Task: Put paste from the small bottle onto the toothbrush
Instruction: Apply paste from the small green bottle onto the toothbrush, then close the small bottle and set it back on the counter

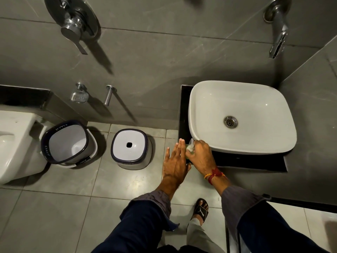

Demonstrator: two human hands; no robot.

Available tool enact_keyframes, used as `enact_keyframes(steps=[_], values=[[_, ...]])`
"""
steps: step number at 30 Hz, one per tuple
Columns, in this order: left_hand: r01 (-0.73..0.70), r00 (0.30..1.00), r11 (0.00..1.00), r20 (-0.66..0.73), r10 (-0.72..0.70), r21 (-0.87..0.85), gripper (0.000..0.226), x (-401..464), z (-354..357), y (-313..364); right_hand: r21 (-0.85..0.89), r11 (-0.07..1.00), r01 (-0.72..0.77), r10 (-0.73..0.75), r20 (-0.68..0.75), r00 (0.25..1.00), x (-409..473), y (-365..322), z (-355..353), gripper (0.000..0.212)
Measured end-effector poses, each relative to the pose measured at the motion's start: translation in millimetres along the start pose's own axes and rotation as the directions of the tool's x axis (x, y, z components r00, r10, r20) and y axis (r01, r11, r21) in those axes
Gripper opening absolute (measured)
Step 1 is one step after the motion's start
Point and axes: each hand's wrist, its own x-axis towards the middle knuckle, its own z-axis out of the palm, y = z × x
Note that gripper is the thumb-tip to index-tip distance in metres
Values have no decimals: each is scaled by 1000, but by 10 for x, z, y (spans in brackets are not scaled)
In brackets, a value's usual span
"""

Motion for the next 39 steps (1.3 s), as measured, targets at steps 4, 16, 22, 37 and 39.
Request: enact_keyframes(steps=[4, 16, 22, 37, 39], values=[[16, 1000, 1000, -6, -16, 6, 93, 7, 8, 25, 1, 1000, 4, -4, -28, 1000, 12, -6, 8, 34], [43, 999, 999, -12, -43, -28, 93, -1, 13, 62, -59, 986, 156, -163, -138, 977, -290, 195, -74, 46], [64, 997, 996, -40, -66, -54, 96, -10, 9, 79, -269, 940, 211, -226, -25, 974, -233, 245, -261, 58], [26, 998, 999, -48, -28, -32, 88, 1, 64, 79, -180, 954, 240, -275, -212, 938, -374, 133, -80, 21], [16, 997, 1000, -69, -17, -10, 91, -9, 68, 85, -177, 953, 244, -278, -204, 939, -403, 159, -48, 21]])
